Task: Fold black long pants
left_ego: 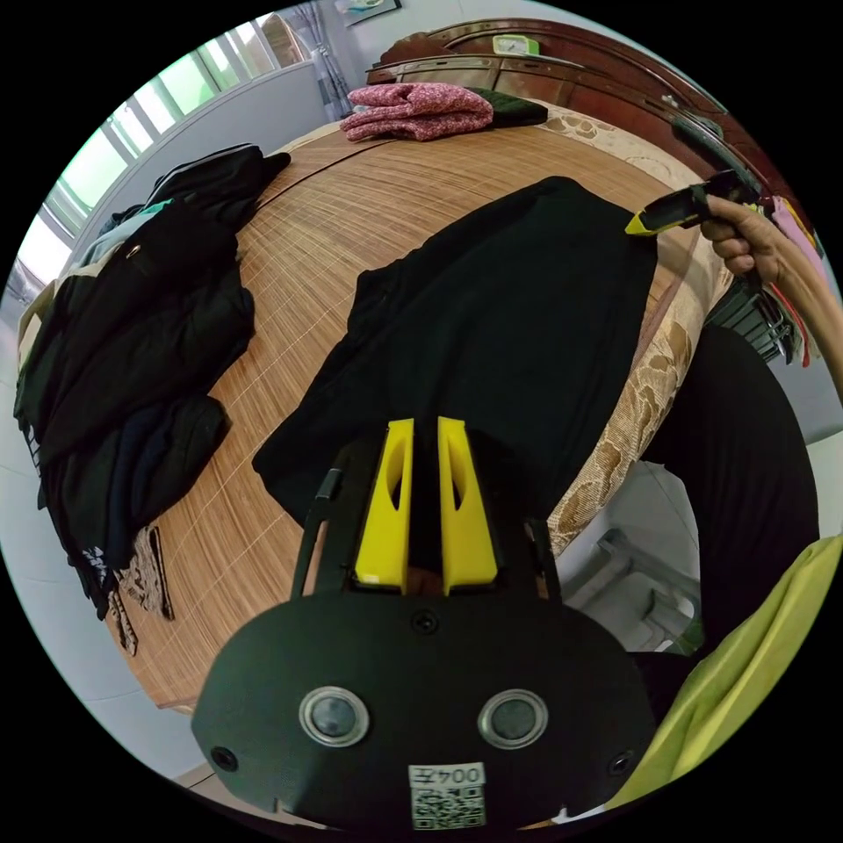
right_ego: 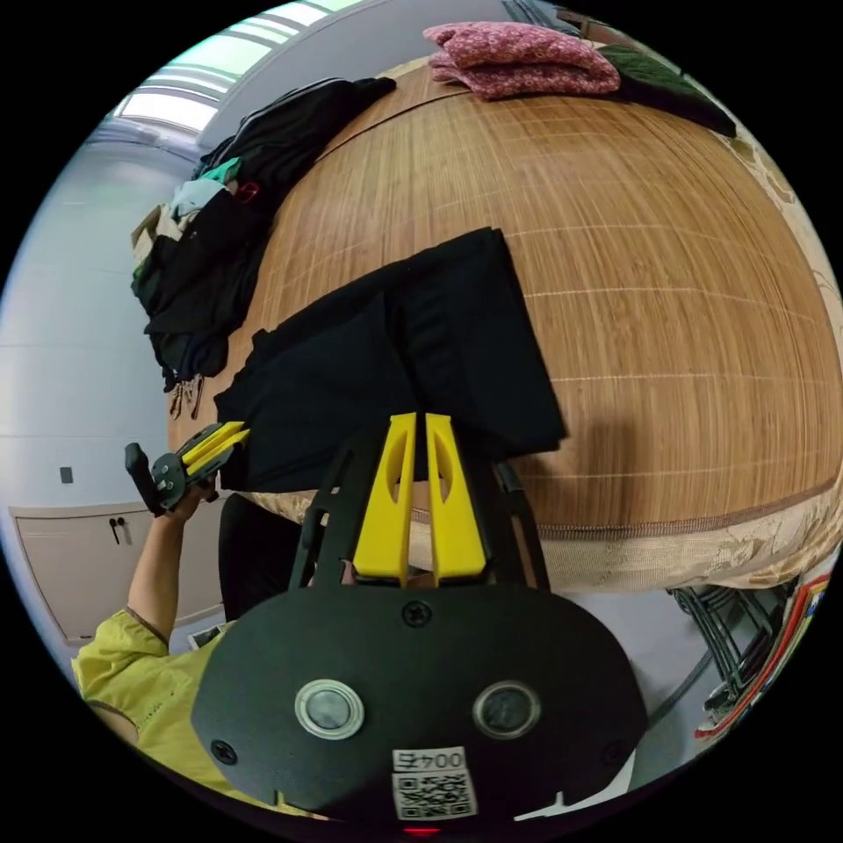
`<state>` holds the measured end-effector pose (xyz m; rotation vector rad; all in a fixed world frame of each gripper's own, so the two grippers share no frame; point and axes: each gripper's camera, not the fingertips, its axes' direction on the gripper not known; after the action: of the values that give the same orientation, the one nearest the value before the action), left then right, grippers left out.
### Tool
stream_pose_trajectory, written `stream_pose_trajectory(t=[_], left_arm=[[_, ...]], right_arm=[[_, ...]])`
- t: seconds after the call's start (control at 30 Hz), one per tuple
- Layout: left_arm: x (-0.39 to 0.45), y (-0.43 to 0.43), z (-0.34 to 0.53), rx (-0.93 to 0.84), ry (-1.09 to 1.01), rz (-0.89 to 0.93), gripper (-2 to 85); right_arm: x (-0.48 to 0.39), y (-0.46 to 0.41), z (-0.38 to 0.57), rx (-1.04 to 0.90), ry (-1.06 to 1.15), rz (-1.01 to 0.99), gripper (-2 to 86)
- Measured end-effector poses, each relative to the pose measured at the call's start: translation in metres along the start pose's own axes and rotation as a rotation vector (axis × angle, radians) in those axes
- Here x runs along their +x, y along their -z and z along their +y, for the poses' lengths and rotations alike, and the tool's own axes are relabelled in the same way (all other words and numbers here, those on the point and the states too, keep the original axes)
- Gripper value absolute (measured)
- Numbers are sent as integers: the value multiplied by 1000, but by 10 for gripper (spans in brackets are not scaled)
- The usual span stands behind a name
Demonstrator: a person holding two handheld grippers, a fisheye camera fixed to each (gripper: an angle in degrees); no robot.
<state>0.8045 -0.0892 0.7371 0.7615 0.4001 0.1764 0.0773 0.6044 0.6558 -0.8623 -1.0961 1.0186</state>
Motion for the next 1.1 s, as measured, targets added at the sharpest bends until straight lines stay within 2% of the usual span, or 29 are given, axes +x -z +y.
stream_pose_trajectory(t=[0.1,0.23,0.33,0.4,0.47,0.63,0.77,0.9,0.97,1.1], left_arm=[[4,-2,6,4,-3,0,45],[9,-5,15,3,-5,-2,46],[16,-8,21,2,-16,-18,46],[18,-9,26,4,-15,-20,46],[21,-10,30,6,-12,-20,44],[24,-13,42,1,19,10,47],[5,2,54,-34,124,71,56],[-6,35,101,22,177,62,87],[-3,39,123,1,190,92,109],[33,37,170,-50,184,35,129]], right_arm=[[-12,-16,-4,9,18,34,45],[-42,-25,-14,96,33,220,50],[-76,-46,-29,122,142,211,48],[-95,-68,-41,80,197,195,47],[-110,-107,-59,-57,212,270,43],[-140,-122,-73,-44,217,320,34],[-152,-145,-78,-170,217,386,30],[-150,-189,-88,-360,209,423,3],[-156,-204,-97,-355,217,406,-3],[-166,-229,-118,-450,225,398,-6]])
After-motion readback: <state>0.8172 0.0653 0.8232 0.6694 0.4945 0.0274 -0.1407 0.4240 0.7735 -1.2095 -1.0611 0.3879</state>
